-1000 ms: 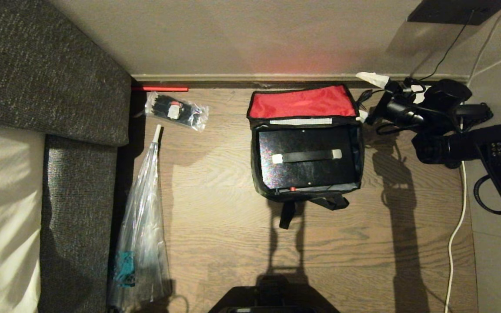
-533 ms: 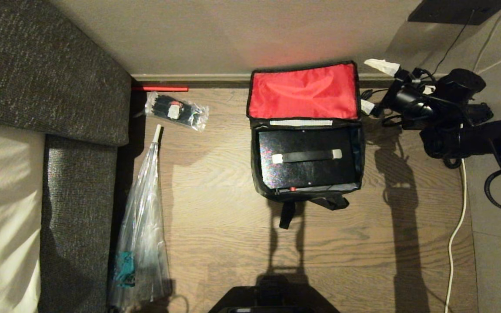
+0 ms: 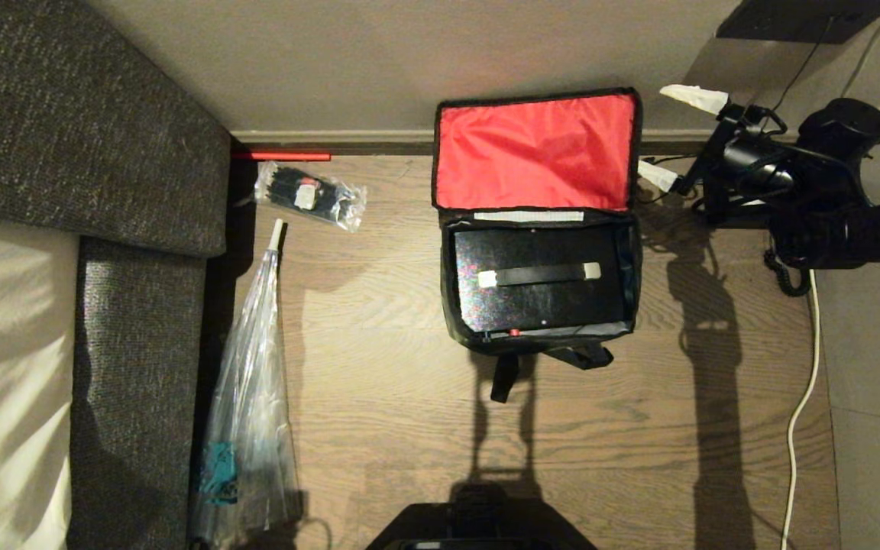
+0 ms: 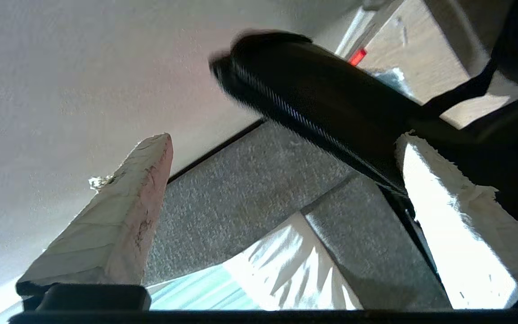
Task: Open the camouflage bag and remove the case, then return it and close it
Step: Close the top of the storage box
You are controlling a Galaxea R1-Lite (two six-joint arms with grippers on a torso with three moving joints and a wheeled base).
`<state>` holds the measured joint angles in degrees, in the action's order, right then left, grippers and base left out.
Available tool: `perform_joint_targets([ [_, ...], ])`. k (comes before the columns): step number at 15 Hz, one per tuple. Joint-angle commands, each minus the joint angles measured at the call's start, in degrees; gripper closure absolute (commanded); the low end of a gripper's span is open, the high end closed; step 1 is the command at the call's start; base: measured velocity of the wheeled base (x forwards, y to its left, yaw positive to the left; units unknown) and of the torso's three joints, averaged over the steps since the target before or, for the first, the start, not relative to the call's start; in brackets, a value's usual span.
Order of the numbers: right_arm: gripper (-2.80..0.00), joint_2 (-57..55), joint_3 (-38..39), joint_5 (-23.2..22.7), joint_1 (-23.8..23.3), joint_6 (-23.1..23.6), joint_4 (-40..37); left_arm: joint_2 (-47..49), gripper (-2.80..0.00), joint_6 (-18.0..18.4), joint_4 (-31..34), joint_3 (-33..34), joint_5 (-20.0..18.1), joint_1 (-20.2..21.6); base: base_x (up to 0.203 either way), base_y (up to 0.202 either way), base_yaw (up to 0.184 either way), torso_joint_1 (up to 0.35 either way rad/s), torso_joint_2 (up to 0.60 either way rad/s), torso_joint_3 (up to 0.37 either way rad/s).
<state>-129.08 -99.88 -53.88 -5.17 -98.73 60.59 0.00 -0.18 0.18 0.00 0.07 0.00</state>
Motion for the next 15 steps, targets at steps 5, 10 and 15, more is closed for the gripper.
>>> perform_joint_targets([
  [5,-2.8,2.27,2.22,-4.51,0.33,-0.52,-0.8,0.0,0.0,0.01,-0.01,0.08,0.01,0.0,0.0,0.0,0.0,0.0,0.0,0.0],
  [10,-2.8,2.15,3.9,-6.5,0.6,-0.13,-3.8,0.0,0.0,0.01,-0.01,0.0,0.01,0.0,0.0,0.0,0.0,0.0,0.0,0.0],
  [15,-2.8,1.53,3.99,-9.75,0.6,0.46,-4.18,0.0,0.0,0.01,-0.01,0.09,0.01,0.0,0.0,0.0,0.0,0.0,0.0,0.0],
])
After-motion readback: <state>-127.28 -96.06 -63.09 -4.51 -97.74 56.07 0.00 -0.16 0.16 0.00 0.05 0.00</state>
